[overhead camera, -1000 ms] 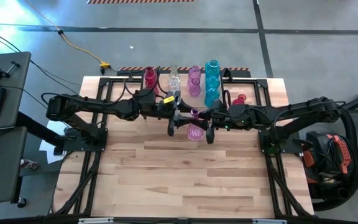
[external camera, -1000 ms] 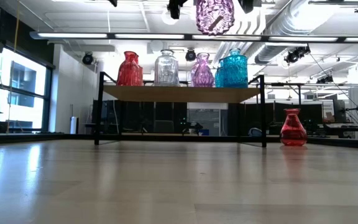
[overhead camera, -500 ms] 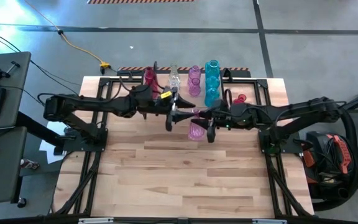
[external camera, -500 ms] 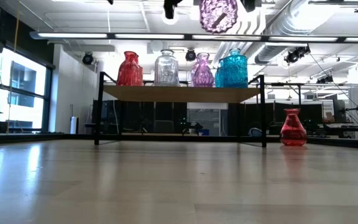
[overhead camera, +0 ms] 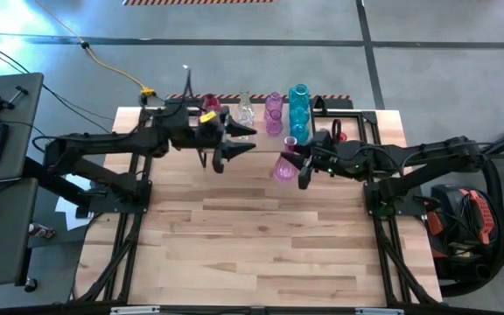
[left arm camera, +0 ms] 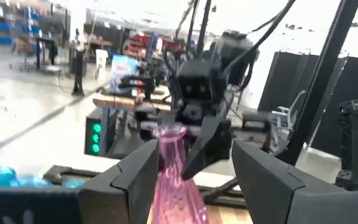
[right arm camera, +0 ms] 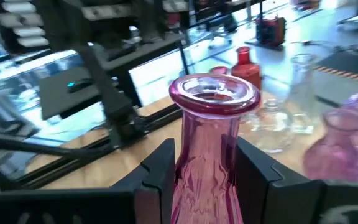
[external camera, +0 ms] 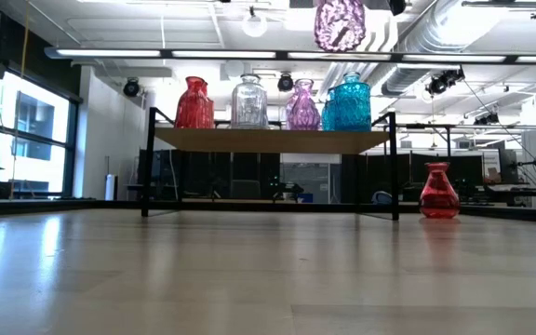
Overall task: Sort vases onto shelf
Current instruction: Put the violet vase on the shelf aligned with the other violet vases
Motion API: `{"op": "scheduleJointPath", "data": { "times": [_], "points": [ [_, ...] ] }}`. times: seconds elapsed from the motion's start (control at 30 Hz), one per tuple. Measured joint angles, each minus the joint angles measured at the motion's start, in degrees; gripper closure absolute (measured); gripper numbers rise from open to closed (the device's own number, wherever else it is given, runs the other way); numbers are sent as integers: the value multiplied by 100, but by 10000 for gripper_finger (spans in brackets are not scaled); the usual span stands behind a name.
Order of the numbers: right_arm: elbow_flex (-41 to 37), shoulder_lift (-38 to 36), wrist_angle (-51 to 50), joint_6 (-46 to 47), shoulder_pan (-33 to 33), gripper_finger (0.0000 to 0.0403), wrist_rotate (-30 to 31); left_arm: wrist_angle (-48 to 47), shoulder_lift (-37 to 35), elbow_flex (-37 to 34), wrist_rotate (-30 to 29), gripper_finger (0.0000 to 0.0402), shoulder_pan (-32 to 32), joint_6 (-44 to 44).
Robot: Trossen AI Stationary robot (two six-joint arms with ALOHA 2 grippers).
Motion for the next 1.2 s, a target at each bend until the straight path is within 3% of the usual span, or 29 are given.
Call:
{"op": "scheduleJointPath", "data": {
  "times": [0.3,0.73,0.93,1.2],
  "points": [
    [1,363,217,-101,370,304,1597,-222,-727,0,8,207,257,471],
    [1,1726,2174,-863,626,304,3380,-223,-1303,-2,8,207,948,723],
    [1,2178,2711,-963,616,304,3811,-339,-1400,-4,8,207,1222,945],
    [5,2537,2784,-1396,407,304,3877,-481,-1430,-4,8,207,1469,977]
  ]
}}
